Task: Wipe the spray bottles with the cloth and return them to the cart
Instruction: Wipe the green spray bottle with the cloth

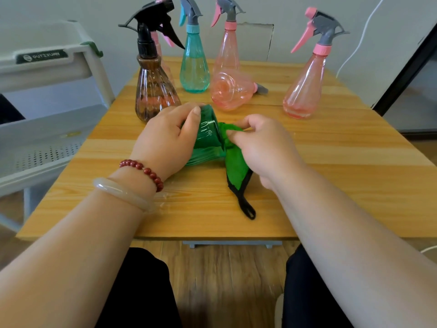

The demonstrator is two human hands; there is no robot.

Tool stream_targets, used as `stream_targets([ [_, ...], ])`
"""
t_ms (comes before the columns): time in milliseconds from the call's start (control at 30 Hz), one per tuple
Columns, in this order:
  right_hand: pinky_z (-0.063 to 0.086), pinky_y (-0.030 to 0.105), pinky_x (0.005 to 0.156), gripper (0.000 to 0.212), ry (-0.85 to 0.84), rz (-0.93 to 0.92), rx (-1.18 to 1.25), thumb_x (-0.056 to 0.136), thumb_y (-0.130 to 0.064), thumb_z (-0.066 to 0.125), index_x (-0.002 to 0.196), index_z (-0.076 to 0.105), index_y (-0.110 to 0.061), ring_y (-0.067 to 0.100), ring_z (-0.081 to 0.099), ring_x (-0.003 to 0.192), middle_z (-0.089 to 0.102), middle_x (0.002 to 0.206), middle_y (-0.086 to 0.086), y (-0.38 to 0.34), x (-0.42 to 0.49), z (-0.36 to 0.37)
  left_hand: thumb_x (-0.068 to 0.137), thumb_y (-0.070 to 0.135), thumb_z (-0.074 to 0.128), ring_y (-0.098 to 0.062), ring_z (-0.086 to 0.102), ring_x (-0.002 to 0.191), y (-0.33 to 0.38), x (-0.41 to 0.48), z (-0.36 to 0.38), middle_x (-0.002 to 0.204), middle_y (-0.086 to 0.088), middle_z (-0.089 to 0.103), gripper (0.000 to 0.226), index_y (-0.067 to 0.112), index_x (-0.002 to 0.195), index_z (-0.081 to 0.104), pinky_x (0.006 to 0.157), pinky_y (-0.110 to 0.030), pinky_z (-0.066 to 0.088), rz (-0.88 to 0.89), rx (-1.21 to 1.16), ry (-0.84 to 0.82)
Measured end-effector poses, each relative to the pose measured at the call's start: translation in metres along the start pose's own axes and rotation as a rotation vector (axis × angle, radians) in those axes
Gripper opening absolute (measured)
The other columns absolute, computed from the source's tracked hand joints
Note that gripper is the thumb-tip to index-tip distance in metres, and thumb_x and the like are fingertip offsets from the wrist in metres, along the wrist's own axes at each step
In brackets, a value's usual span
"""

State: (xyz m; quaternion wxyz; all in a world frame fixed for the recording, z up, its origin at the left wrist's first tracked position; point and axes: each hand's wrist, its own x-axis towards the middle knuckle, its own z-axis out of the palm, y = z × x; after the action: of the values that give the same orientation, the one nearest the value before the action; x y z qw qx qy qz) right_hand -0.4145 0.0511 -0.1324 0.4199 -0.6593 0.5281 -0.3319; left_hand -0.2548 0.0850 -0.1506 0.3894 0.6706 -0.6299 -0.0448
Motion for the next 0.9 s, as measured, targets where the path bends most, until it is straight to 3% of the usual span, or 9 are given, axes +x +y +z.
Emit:
stream_targets([
  [100, 0.046, 0.025, 0.059, 0.008, -0.006, 0.06, -0.013, 0.097, -0.026, 0.06, 0.104, 0.061, -0.024, 0.014, 0.059, 0.072, 0.061, 0.083, -0.007, -0.001, 0.001, 0.005, 0.106, 0.033, 0.029, -0.017, 0.055, 0.089, 0.0, -0.001, 0.0, 0.095, -0.005, 0.063, 0.042, 0.01, 0.113, 0.064, 0.07, -0.015, 0.038, 0.002, 0.0, 0.011],
  [200, 0.044, 0.023, 0.055, 0.003, 0.012, -0.046, -0.071, 0.096, -0.028, 0.061, 0.096, 0.059, -0.026, 0.009, 0.057, 0.065, 0.061, 0.078, -0.009, -0.006, -0.008, -0.002, 0.106, 0.032, 0.029, -0.017, 0.056, 0.087, -0.001, 0.0, -0.001, 0.097, -0.006, 0.065, 0.042, 0.011, 0.114, 0.064, 0.069, -0.013, 0.038, -0.001, -0.013, 0.013],
  [300, 0.049, 0.025, 0.057, 0.008, 0.066, -0.125, 0.017, 0.094, -0.029, 0.064, 0.087, 0.061, -0.028, 0.014, 0.064, 0.066, 0.068, 0.077, -0.004, -0.012, -0.015, -0.004, 0.106, 0.031, 0.029, -0.018, 0.053, 0.079, -0.002, 0.001, 0.001, 0.087, -0.011, 0.061, 0.043, 0.003, 0.112, 0.062, 0.063, -0.013, 0.037, 0.008, -0.006, 0.019],
  [433, 0.031, 0.016, 0.035, 0.008, 0.098, -0.063, -0.04, 0.097, -0.031, 0.06, 0.097, 0.062, -0.023, 0.001, 0.04, 0.035, 0.053, 0.058, -0.009, -0.007, -0.007, 0.001, 0.106, 0.032, 0.029, -0.018, 0.054, 0.081, -0.001, 0.001, 0.0, 0.089, -0.01, 0.061, 0.044, 0.004, 0.112, 0.062, 0.066, -0.017, 0.039, 0.0, -0.008, 0.014],
  [533, 0.033, 0.022, 0.046, 0.019, 0.062, -0.067, -0.142, 0.098, -0.03, 0.057, 0.112, 0.062, -0.019, 0.005, 0.049, 0.054, 0.058, 0.074, -0.007, -0.005, -0.005, 0.004, 0.106, 0.034, 0.028, -0.015, 0.052, 0.079, 0.001, 0.0, -0.001, 0.088, -0.002, 0.059, 0.043, 0.01, 0.115, 0.063, 0.066, -0.018, 0.041, 0.003, -0.008, 0.019],
  [700, 0.038, 0.015, 0.045, 0.004, 0.152, -0.211, -0.095, 0.096, -0.028, 0.061, 0.096, 0.062, -0.024, 0.005, 0.055, 0.058, 0.065, 0.083, -0.01, -0.01, -0.014, 0.007, 0.106, 0.032, 0.028, -0.02, 0.055, 0.086, -0.001, 0.001, -0.002, 0.097, -0.013, 0.063, 0.044, 0.004, 0.113, 0.061, 0.067, -0.01, 0.036, -0.02, -0.007, 0.004],
  [900, 0.038, 0.024, 0.049, 0.008, 0.039, 0.005, -0.107, 0.098, -0.023, 0.056, 0.105, 0.058, -0.023, 0.01, 0.055, 0.066, 0.061, 0.087, -0.005, -0.004, -0.005, 0.008, 0.106, 0.033, 0.029, -0.017, 0.056, 0.092, 0.002, -0.001, -0.001, 0.105, -0.009, 0.064, 0.042, 0.01, 0.116, 0.063, 0.07, -0.011, 0.036, -0.012, -0.002, 0.01],
])
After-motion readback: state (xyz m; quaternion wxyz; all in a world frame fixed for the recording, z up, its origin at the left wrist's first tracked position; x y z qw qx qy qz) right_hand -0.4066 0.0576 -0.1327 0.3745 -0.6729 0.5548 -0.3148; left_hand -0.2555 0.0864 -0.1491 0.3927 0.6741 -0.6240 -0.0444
